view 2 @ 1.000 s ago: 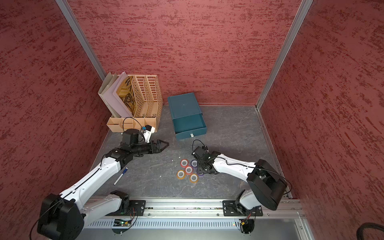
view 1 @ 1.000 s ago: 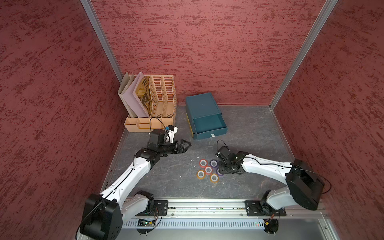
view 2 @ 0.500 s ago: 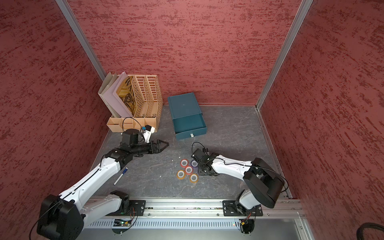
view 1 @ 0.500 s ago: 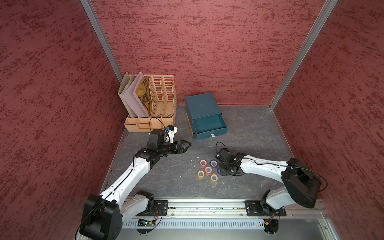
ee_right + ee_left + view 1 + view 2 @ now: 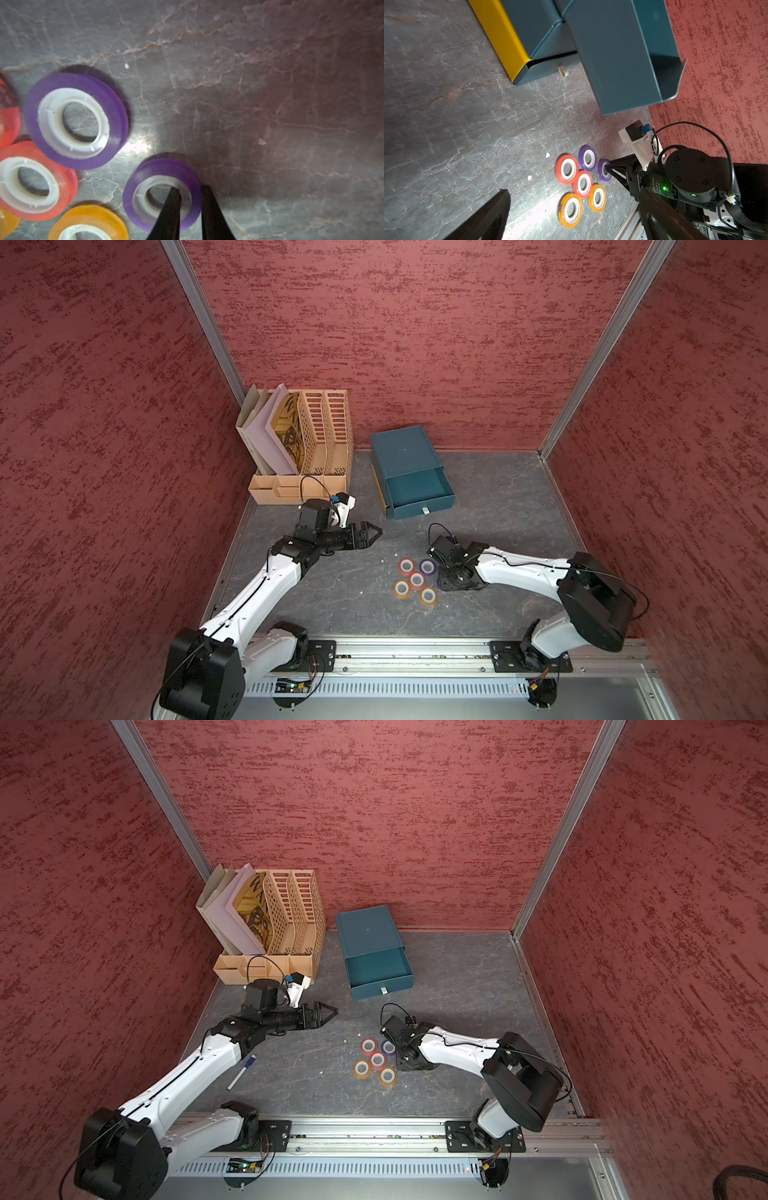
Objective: Place the transparent tape into the drawer according to color
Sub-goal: Pick up the tape at the center of the board.
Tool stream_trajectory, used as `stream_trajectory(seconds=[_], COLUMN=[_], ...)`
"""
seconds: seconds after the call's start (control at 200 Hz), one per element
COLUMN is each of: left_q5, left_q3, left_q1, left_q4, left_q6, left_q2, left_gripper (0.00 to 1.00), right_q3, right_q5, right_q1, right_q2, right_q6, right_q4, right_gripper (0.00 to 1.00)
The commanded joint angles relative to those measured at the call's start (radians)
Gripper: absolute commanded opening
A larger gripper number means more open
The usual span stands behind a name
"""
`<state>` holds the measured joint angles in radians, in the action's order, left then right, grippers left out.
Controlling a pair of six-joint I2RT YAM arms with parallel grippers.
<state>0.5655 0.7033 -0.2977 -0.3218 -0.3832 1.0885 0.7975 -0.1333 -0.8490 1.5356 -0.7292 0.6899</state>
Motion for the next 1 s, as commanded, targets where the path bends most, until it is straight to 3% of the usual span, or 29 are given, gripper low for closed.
stream_trajectory(seconds=[0.0,0.366,0.661,0.992], left_q5=[0.008,0.004,-0.002,-0.013], left_q3=[0.025,0.021,0.010,0.002], left_q1=[-0.001,-0.006,-0.014,-0.020], left_q4=[-0.018,0.011,0.029,0.058], left_q6=[0.030,0.020,0.012,0.001], left_q2=[0.007,0.028,0.031,0.036], left_gripper=[1.00,1.00,1.00,1.00], right_q3=[-0.011,0.071,0.232,0.514], right_q5=[0.014,-0.035,-0.075,-0.127], right_q1=[-0.008,-0.007,-0.007,-0.005], right_q2=[0.006,-0.169,-0.333,-0.266], right_q6=[-0.002,-0.023,0.016,0.171], right_q4=[0.077,0.177,0.271,0.221], right_gripper=[0.00,0.00,0.00,0.00])
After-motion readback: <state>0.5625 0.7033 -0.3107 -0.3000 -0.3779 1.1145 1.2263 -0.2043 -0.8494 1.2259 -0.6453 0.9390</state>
